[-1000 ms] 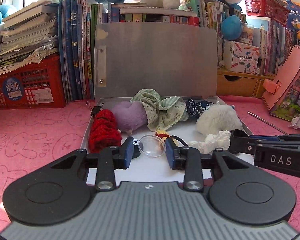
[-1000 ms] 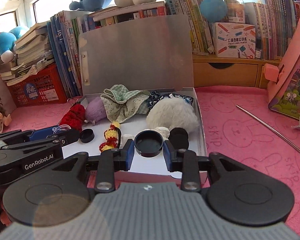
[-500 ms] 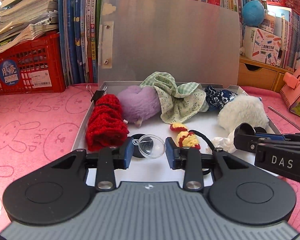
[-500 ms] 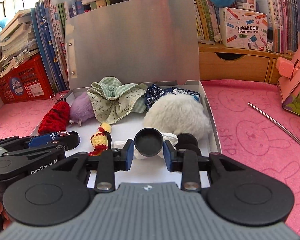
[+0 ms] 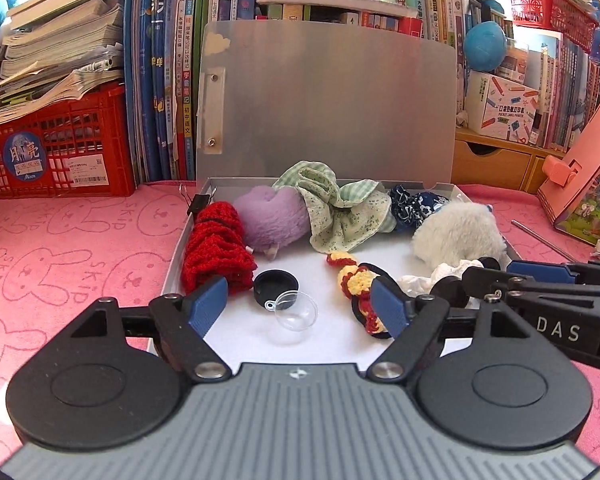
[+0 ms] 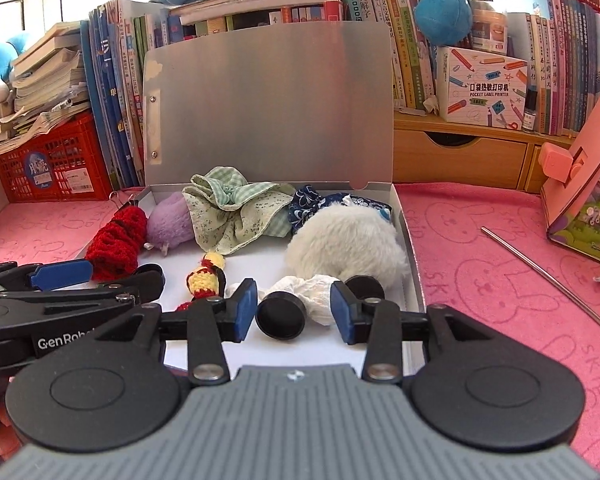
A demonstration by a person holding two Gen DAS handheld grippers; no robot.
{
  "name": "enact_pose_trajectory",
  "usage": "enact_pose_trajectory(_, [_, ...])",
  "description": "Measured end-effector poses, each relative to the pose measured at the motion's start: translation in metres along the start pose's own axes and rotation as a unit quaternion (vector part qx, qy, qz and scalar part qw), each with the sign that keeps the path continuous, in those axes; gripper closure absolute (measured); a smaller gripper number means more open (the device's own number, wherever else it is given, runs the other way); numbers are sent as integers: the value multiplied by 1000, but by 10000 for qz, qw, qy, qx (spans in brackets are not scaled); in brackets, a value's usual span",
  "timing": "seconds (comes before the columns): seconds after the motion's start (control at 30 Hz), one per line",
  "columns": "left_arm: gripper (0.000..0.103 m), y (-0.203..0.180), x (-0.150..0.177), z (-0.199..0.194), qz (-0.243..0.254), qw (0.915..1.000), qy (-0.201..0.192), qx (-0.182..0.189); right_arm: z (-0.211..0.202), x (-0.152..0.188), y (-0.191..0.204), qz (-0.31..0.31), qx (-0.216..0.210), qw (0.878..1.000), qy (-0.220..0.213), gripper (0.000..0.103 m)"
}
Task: Organize objects
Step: 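Lower the clear lid into the box and open the left tool while the right tool releases the black cap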
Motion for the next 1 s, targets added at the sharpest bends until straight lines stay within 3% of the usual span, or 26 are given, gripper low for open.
enact_pose_trajectory(0.13, [12,-2,12,-31,72,10000,-60,8,-22,11,-4,31,80,9999,-84,39])
enact_pose_trajectory(0.3, [9,-3,39,-73,40,9998,-154,142,-57,41,-3,39,134,9999,-98,34])
enact_pose_trajectory(0.47, [8,-3,80,-104,-131,9998,10,165,-82,77,4,-22,146,9999,12,33])
enact_pose_trajectory(0.67, [6,-1,120,-104,-15,9991,398,-116,-91,110,6,-118,326,9993,170,30])
enact_pose_trajectory(0.83, [4,-3,118,-106,18,9996,251,-111,-93,116,4,-118,344,9992,190,30])
enact_pose_trajectory(1.0, [1,0,119,-102,-160,9992,376,-46,-93,117,6,-164,368,9991,159,29])
Point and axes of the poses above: each gripper's, at about its wrist camera, not at the fingertips, and z roughly the way its jaws point, y to its left, x to its underside, the point moved 5 cm from there along z, roughly the way its jaws point, and after that the axes turned 1 degree about x, right-handed, at the moved point
